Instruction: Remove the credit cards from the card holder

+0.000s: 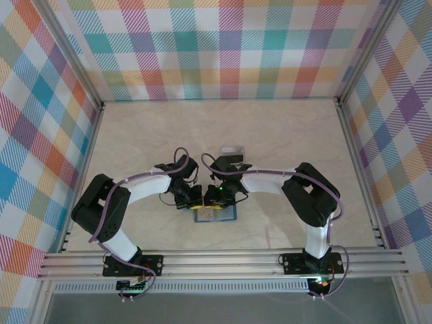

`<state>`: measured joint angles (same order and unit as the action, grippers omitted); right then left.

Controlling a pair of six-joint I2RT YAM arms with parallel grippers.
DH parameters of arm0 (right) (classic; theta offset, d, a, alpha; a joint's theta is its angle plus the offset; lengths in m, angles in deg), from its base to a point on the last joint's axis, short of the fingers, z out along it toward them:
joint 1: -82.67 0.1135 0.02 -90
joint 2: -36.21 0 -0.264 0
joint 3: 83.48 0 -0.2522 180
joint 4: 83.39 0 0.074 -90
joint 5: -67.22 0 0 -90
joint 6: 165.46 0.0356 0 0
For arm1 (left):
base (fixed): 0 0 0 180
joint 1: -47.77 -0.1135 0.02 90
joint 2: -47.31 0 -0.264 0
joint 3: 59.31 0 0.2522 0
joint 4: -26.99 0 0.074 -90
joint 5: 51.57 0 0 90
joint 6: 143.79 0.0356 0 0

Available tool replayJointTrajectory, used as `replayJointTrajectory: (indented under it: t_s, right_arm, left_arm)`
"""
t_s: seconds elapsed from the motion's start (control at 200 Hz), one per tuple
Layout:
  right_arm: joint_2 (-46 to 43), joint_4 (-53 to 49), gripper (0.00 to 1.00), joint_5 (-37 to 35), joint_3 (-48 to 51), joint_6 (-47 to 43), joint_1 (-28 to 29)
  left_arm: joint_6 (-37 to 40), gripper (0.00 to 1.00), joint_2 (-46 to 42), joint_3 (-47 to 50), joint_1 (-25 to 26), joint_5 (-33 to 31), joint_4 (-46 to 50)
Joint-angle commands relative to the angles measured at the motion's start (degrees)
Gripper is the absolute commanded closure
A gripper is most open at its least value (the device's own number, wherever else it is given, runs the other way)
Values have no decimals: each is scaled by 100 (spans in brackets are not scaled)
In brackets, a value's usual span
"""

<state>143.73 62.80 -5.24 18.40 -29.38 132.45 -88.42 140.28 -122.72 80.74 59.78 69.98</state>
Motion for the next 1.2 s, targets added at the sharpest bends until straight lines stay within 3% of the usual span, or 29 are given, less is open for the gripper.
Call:
replayJointTrajectory:
  t_s: [0.0, 0.4, 0.645, 0.925, 1.2]
  right_arm:
    - [36, -950, 72, -686, -48, -220, 2]
    - [-204, -1020, 71, -686, -191, -288, 1]
    - [-539, -260, 69, -182, 198, 23, -3]
    - [-518, -126, 74, -114, 430, 164, -5]
    - [-360, -231, 75, -267, 390, 99, -12]
  left_arm:
    - [141, 98, -180, 69, 34, -278, 431]
    - [187, 98, -90, 70, 32, -321, 466]
    - [-121, 98, -447, 118, 41, 291, -186]
    - [-431, 99, 2, 244, 43, 839, -904]
    - [-320, 99, 343, 191, 43, 707, -699]
